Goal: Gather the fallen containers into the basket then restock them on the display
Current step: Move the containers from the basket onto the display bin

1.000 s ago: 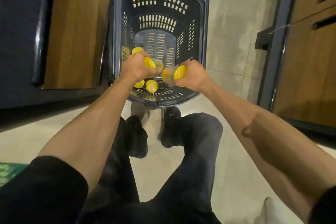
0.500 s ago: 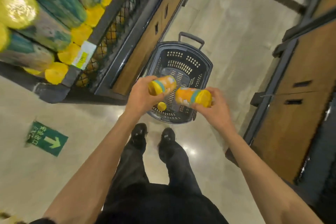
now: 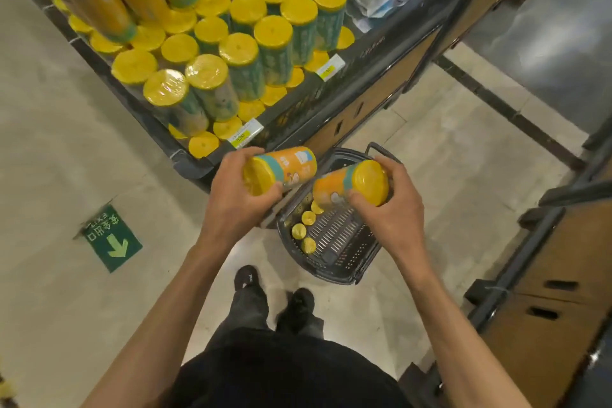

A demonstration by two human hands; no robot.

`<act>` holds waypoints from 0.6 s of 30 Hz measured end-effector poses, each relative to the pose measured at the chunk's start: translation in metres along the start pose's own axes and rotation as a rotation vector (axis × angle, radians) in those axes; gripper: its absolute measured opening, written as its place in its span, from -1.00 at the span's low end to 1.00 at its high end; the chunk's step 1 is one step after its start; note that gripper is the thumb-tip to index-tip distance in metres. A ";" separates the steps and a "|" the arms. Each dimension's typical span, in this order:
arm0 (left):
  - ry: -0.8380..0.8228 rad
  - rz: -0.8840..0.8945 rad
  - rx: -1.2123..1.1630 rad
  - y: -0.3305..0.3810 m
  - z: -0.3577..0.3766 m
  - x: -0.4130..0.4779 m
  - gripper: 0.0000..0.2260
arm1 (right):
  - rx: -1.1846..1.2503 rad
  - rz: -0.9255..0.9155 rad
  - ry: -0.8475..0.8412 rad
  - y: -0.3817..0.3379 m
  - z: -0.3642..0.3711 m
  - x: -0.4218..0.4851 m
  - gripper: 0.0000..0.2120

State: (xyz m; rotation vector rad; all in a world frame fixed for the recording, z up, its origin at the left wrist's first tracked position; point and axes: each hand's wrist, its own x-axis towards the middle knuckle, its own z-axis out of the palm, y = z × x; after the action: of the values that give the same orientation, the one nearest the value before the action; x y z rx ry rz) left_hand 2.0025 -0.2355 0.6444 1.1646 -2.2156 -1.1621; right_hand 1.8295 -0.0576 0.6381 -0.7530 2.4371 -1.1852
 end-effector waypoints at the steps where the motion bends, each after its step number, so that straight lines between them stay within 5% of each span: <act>1: 0.036 -0.003 -0.009 0.001 -0.011 -0.002 -0.48 | -0.005 -0.027 -0.007 -0.010 0.002 0.002 -0.34; 8: 0.249 -0.003 -0.037 -0.007 -0.078 -0.002 -0.48 | -0.190 -0.313 -0.126 -0.083 0.031 0.020 -0.29; 18: 0.328 0.131 0.051 -0.041 -0.175 0.048 -0.42 | -0.180 -0.393 -0.093 -0.176 0.092 0.054 -0.27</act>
State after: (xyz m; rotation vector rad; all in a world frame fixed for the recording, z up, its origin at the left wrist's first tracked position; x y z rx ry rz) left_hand 2.1072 -0.3735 0.7118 1.1206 -2.0436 -0.8024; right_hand 1.8873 -0.2372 0.7198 -1.3588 2.4081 -1.0345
